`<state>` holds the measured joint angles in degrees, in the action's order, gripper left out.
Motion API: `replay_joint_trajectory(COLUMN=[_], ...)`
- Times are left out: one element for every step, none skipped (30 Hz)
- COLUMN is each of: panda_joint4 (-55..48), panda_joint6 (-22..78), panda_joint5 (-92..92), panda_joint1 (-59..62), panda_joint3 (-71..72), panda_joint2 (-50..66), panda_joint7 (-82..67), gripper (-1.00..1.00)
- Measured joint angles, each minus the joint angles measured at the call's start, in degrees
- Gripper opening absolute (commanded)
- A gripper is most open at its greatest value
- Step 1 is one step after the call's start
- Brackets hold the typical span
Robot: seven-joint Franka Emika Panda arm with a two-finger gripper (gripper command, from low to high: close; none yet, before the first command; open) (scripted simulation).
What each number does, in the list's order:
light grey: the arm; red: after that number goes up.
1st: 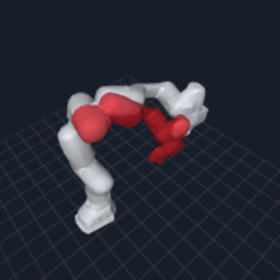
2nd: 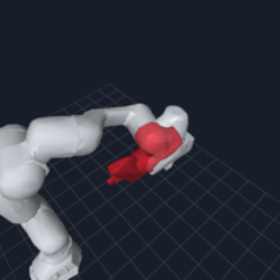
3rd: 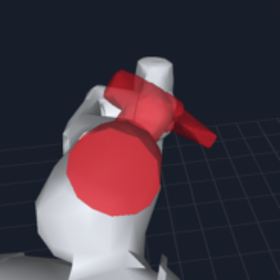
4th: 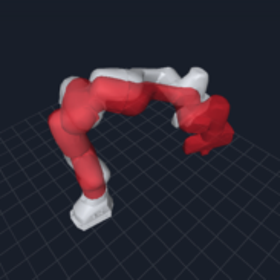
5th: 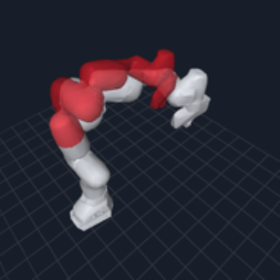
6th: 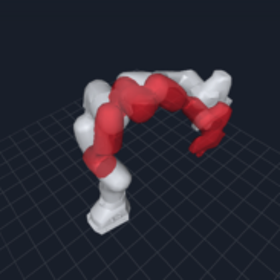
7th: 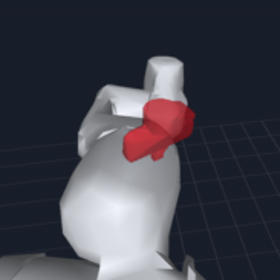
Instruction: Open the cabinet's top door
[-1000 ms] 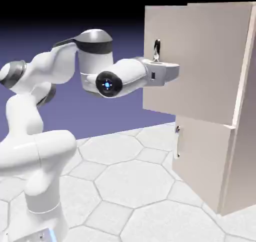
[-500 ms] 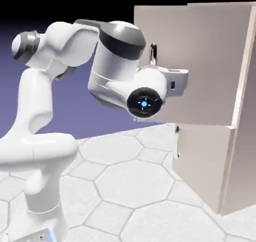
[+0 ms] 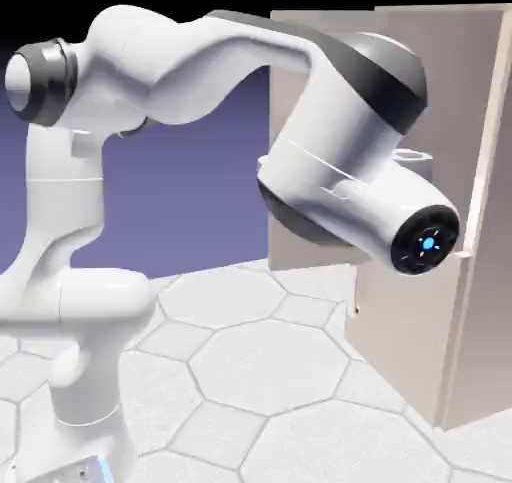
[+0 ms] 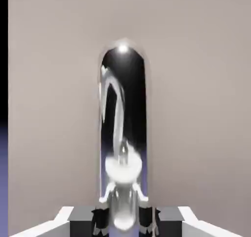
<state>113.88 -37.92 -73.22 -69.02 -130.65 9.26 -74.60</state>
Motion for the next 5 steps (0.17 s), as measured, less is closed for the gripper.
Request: replay_joint_trajectory(panda_joint4=[-1.46,-2.91,-4.35,-5.80,-7.10], panda_joint6=[-0.38,-0.76,-1.12,-1.47,-1.77], panda_joint5=[1.30,2.55,3.78,5.00,6.06], panda_joint1=[-0.20,-0.29,-0.61,-1.18,-1.70], panda_joint3=[0.63,1.28,1.83,2.30,2.41], panda_joint2=[-2.08,-4.15,-6.23,-8.32,-10.16], panda_joint7=[0.22,0.51,0.90,1.36,1.78], gripper=[-1.00,-1.00,-1.00,-1.00,1.00])
